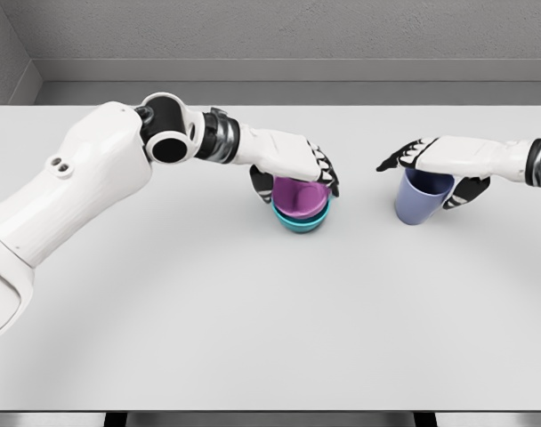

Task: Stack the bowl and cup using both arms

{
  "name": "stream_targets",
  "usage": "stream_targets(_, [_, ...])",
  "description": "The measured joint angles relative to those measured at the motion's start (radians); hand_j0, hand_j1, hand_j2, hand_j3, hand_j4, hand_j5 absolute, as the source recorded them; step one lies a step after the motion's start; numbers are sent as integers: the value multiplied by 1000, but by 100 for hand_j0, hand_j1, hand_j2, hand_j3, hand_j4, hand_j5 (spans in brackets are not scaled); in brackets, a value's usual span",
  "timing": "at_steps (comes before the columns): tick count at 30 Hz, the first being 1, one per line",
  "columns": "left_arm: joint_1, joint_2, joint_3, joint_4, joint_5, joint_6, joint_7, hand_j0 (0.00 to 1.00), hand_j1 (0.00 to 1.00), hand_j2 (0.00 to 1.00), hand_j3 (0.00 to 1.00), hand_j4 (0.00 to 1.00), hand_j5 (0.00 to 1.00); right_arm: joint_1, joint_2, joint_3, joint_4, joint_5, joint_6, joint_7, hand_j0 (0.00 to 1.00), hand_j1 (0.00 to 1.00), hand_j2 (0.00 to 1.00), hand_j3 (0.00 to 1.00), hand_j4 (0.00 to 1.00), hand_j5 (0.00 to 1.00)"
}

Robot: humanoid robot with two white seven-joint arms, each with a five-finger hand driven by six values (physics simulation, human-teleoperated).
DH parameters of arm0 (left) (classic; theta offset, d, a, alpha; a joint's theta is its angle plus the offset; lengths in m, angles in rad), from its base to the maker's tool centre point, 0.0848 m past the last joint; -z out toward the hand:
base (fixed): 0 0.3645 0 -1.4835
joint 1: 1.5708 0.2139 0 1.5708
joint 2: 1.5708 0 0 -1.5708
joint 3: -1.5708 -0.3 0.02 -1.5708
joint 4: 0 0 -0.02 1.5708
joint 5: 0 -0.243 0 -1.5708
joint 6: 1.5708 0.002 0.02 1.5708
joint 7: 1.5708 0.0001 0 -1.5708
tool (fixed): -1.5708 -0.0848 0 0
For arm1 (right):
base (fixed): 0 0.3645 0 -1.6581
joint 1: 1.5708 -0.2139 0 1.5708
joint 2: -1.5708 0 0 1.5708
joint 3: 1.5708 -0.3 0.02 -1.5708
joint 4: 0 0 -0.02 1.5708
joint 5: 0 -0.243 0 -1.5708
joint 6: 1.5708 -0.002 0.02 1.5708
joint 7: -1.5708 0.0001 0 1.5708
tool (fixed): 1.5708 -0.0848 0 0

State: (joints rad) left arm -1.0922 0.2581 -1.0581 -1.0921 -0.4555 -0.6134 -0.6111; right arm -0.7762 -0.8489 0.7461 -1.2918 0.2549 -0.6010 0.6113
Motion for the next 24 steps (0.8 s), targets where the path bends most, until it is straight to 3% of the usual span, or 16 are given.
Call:
stream_targets(7, [0,-2,0,0,3,0,0,100,100,100,100,100,100,2,0,4,-1,0,0,0,100,100,100,100,100,100])
stream_targets(15, [-43,30,1,-17,46,0,0,100,100,100,100,100,100,2,0,9,-1,0,1,0,100,100,100,100,100,100])
stream_targets(19, [-55,152,15,-110,130,0,0,100,100,100,100,100,100,2,0,12,-1,1,2,0,100,100,100,100,100,100])
stream_targets(24, [-18,312,63,-214,245,0,0,100,100,100,100,100,100,0,0,14,0,1,5,0,100,100,100,100,100,100])
